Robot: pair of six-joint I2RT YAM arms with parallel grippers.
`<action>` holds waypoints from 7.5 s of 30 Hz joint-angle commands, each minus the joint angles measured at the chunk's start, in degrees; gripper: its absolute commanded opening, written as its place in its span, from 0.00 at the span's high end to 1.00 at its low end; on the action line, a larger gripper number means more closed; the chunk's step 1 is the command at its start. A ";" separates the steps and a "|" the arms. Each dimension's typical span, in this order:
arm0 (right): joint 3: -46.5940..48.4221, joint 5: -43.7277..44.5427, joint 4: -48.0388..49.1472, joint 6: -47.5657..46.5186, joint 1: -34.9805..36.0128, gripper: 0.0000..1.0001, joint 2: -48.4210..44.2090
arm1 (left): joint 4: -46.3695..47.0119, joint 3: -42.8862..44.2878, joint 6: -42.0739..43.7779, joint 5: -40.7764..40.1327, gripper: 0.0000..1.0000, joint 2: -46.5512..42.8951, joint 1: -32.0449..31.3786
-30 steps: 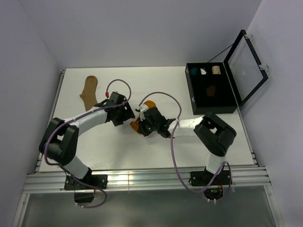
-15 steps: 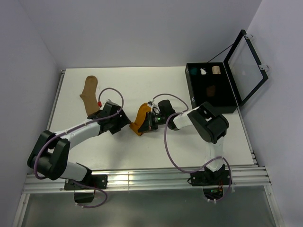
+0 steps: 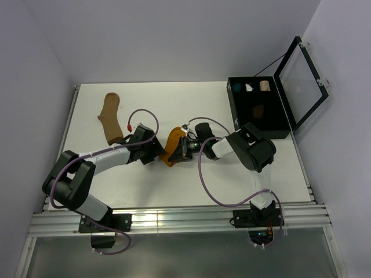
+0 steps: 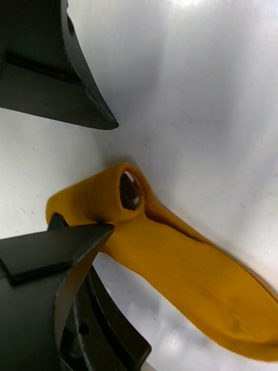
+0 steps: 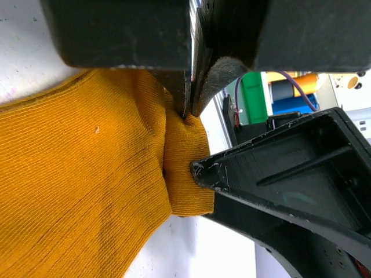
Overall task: Roll the socks
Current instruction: Roll the sock at the center of the board.
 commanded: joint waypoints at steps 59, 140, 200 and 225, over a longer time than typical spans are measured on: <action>3.83 70.23 -20.12 -61.18 30.13 0.53 -10.73 | -14.63 18.71 16.37 8.87 0.94 14.80 2.81; -0.74 34.04 -21.94 -30.40 5.25 0.47 -19.60 | -5.04 8.34 10.04 3.41 0.97 10.39 1.58; -6.71 27.98 -7.74 -33.16 14.34 1.00 -15.67 | 0.04 1.86 3.28 1.05 0.25 -4.97 5.89; -3.55 1.58 8.45 -12.58 3.15 1.00 -1.33 | 4.89 -1.85 1.78 5.53 0.40 1.44 2.73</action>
